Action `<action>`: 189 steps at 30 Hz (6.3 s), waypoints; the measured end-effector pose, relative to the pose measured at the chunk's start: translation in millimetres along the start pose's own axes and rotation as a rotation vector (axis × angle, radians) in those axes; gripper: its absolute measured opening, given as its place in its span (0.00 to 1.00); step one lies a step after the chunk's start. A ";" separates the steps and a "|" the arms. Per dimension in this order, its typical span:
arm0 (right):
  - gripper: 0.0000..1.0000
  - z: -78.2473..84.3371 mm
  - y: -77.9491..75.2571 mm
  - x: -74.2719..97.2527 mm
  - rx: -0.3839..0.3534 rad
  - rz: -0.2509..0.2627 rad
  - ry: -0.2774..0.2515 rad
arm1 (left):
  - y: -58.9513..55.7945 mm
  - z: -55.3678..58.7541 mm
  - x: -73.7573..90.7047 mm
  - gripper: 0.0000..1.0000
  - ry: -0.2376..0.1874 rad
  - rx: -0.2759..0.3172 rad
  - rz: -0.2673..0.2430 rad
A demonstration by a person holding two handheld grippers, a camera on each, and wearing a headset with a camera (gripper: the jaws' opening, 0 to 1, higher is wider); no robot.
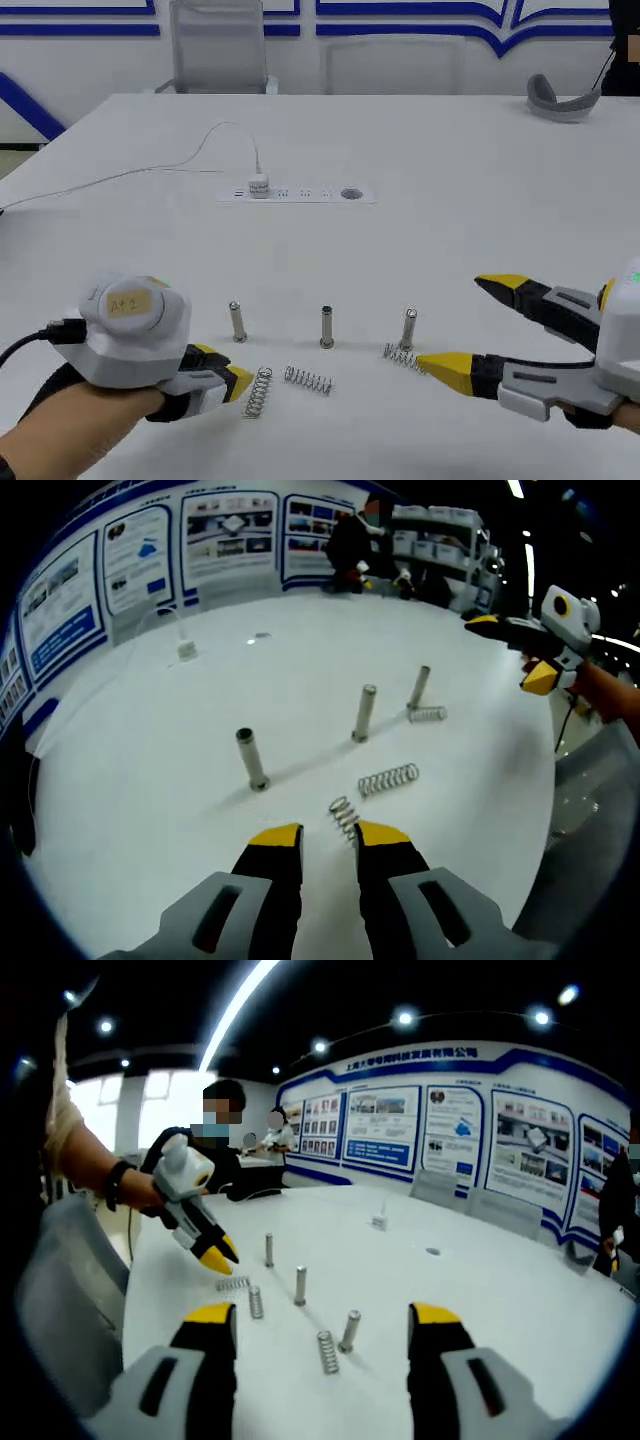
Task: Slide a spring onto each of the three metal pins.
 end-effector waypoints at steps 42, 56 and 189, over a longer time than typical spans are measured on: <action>0.72 -0.5 4.0 0.2 -0.016 -0.030 0.000 | 0.2 14.6 -7.1 0.11 0.051 -0.098 -0.016; 0.68 -15.9 14.4 -7.6 0.016 -0.115 0.013 | 3.3 7.3 8.8 0.10 -0.007 -0.094 -0.008; 0.11 -92.2 57.8 -189.4 0.017 -0.333 0.054 | -17.3 0.8 56.8 0.56 -0.398 -0.079 0.060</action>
Point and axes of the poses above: the centre of the closed fingertips' face, and the gripper's own axes: x roughly backward along the fingers, y roughly to its left, z roughly out of its underside, the point moved 6 cm from there along x, roughly backward along the fingers, and after that the axes turned 1 degree about x, right-handed, at the moved point
